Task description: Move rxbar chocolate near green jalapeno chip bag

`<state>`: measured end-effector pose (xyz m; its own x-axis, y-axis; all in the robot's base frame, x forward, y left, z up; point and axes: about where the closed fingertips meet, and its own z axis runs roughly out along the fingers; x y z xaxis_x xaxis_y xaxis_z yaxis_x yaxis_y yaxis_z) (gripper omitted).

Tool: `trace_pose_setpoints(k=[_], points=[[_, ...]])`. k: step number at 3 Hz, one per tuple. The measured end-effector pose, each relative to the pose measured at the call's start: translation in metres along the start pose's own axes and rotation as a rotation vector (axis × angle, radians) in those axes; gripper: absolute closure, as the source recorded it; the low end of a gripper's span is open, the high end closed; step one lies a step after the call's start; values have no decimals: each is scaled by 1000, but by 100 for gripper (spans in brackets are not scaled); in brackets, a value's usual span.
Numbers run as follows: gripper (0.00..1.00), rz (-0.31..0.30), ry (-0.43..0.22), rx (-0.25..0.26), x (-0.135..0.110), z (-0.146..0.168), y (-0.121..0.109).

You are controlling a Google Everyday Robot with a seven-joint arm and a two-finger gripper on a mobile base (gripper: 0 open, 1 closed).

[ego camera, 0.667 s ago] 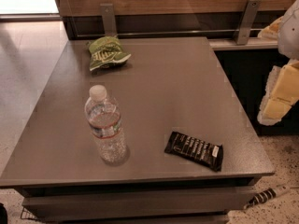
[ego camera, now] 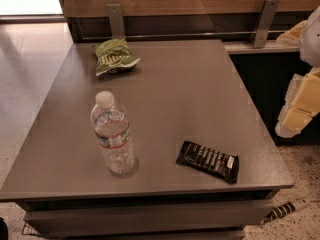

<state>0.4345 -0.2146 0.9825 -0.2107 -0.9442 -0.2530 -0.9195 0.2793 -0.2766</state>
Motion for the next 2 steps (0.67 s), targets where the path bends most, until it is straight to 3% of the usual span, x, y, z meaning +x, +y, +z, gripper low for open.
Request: trace_pose_setpoints(k=[2], points=[[0, 89, -296, 11, 36, 38, 27]])
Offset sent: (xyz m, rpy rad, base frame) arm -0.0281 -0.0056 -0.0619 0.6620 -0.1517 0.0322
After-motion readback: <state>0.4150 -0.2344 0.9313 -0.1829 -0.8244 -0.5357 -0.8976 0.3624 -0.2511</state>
